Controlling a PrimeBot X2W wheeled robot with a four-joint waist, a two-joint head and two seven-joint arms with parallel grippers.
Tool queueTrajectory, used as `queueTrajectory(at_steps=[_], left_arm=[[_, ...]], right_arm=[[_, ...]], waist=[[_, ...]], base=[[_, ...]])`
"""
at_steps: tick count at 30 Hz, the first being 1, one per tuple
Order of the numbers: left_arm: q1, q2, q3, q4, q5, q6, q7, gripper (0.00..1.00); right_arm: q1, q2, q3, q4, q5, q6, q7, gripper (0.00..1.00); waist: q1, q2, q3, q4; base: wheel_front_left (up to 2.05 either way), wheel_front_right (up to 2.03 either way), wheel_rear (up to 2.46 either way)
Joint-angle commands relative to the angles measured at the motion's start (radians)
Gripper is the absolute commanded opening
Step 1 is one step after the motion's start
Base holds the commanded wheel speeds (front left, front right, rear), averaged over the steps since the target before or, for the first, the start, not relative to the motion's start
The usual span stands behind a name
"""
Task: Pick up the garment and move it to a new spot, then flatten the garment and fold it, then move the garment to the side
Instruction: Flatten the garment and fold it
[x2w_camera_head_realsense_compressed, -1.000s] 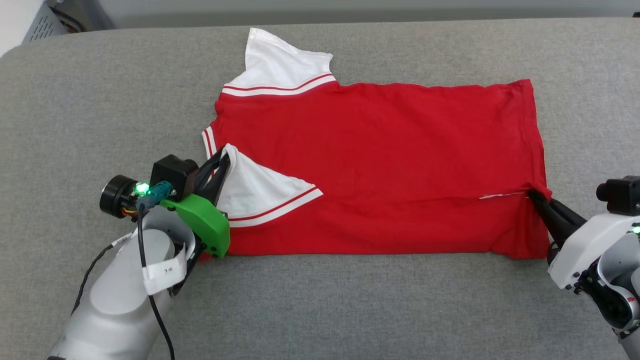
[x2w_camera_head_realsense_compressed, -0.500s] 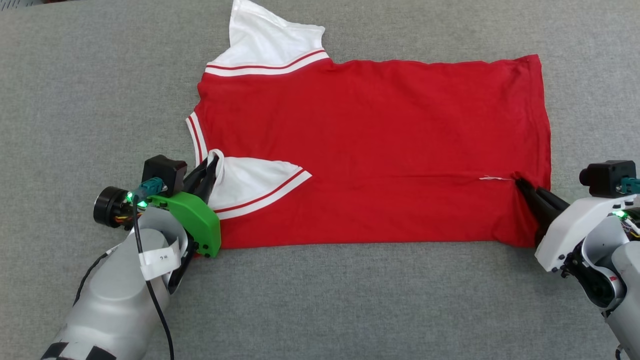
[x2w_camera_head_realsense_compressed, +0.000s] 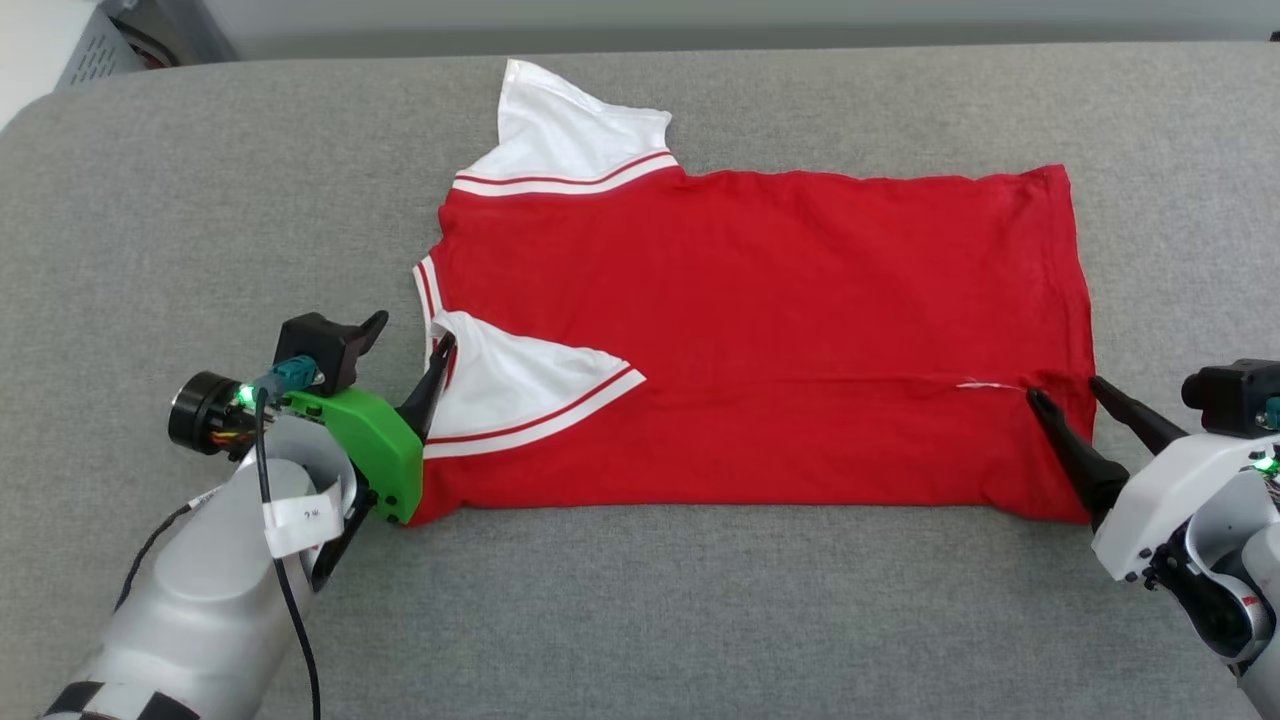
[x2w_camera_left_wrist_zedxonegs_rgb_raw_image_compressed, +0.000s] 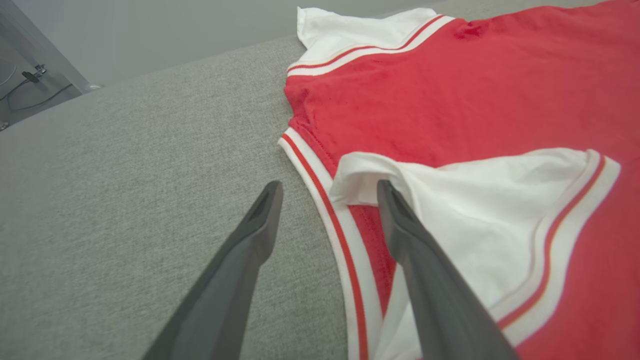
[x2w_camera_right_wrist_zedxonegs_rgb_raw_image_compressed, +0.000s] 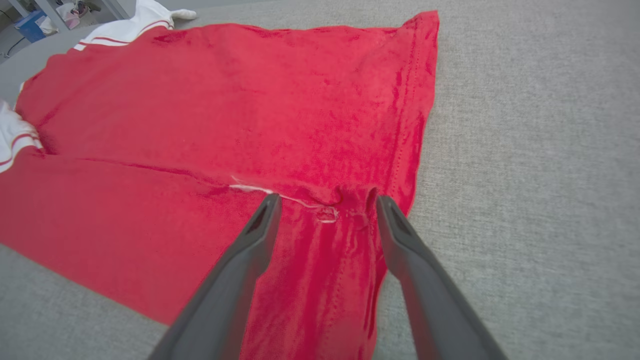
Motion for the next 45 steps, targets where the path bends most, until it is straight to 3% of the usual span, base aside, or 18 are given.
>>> queueTrajectory(at_steps=[1,3,4,8,10,12,18,24,33,34,35,45], left_arm=[[-0.031,0.020,-0.016,-0.017,-0.015,-0.003,0.016,1.00],[-0.052,0.044,-0.049,-0.051,-0.040,-0.003,0.069,1.00],[-0.086,0.082,-0.102,-0.111,-0.105,-0.003,0.201,1.00],[-0.129,0.129,-0.177,-0.190,-0.208,-0.003,0.438,1.00],[-0.176,0.159,-0.236,-0.248,-0.357,-0.003,0.707,1.00],[-0.182,0.162,-0.255,-0.252,-0.387,-0.003,0.769,1.00],[-0.164,0.176,-0.309,-0.256,-0.465,-0.003,0.895,1.00],[-0.126,0.184,-0.327,-0.211,-0.510,-0.003,0.904,1.00],[-0.085,0.140,-0.358,-0.140,-0.560,-0.003,0.893,1.00],[-0.086,0.140,-0.364,-0.139,-0.558,-0.003,0.889,0.45],[-0.087,0.141,-0.372,-0.140,-0.557,-0.003,0.882,0.00],[-0.130,0.203,-0.360,-0.222,-0.558,-0.003,0.707,0.00]], right_arm=[[0.022,-0.007,-0.009,-0.015,-0.001,-0.001,-0.007,1.00],[0.040,-0.014,-0.021,-0.031,-0.010,-0.001,-0.006,1.00],[0.061,-0.019,-0.039,-0.052,-0.030,-0.001,0.001,1.00],[0.086,-0.012,-0.060,-0.080,-0.040,-0.001,0.030,1.00],[0.109,0.005,-0.091,-0.108,-0.057,-0.001,0.063,1.00],[0.113,0.011,-0.096,-0.116,-0.062,-0.001,0.073,1.00],[0.118,0.029,-0.111,-0.131,-0.068,-0.001,0.094,1.00],[0.113,0.042,-0.123,-0.140,-0.075,-0.001,0.107,1.00],[0.081,0.064,-0.122,-0.146,-0.083,-0.001,0.120,1.00],[0.078,0.063,-0.122,-0.147,-0.083,-0.001,0.122,1.00],[0.074,0.059,-0.122,-0.149,-0.086,-0.001,0.124,1.00],[0.040,-0.012,-0.157,-0.211,-0.149,-0.001,0.177,1.00]], waist=[[-0.0001,-0.0001,-0.043,0.022],[-0.0001,-0.0001,-0.059,0.028],[-0.0001,-0.0001,-0.078,0.037],[-0.0001,-0.0001,-0.092,0.046],[-0.0001,-0.0001,-0.098,0.050],[-0.0001,-0.0001,-0.096,0.047],[-0.0001,-0.0001,-0.085,0.030],[-0.0001,-0.0001,-0.055,0.011],[-0.0001,-0.0001,-0.007,-0.002],[-0.0001,-0.0001,-0.006,-0.002],[-0.0001,-0.0001,-0.007,-0.002],[-0.0001,-0.0001,-0.045,0.010]], base=[[0.00,0.00,0.00],[0.00,0.00,0.00],[0.00,0.00,0.00],[0.00,0.00,0.00],[0.00,0.00,0.00],[0.00,0.00,0.00],[0.00,0.00,0.00],[0.00,0.00,0.00],[0.00,0.00,0.00],[0.00,0.00,0.00],[0.00,0.00,0.00],[0.00,0.00,0.00]])
